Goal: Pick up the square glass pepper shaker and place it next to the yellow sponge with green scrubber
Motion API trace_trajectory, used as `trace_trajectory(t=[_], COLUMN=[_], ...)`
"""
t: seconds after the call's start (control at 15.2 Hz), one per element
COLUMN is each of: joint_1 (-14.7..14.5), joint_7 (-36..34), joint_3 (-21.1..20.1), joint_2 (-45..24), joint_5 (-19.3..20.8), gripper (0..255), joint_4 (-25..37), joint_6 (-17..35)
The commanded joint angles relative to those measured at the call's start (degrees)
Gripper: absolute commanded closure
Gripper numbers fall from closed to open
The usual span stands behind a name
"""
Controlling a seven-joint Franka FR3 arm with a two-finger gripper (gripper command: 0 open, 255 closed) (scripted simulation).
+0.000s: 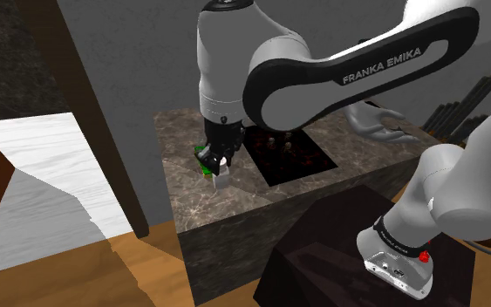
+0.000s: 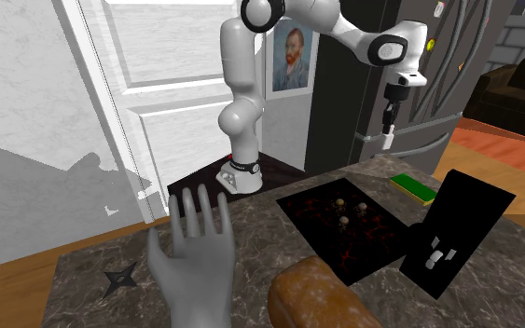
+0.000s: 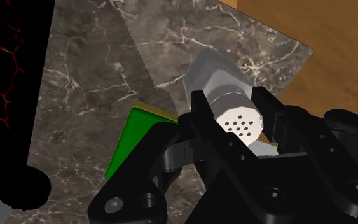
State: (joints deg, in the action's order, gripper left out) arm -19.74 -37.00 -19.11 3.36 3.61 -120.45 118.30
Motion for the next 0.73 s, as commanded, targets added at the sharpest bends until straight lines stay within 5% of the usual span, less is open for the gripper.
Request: trace_trajectory(t=[0.0,0.66], joint_1=[-0.04,-0.07], joint_7=[-0.34,-2.00], joint_3=[-0.08,-0.20], joint_2=[-0.55,-4.03], joint_5=[0.26,2.06], gripper=[255,255], joint_4=[-1.11,-5.35], joint_6=[1.64,9.07])
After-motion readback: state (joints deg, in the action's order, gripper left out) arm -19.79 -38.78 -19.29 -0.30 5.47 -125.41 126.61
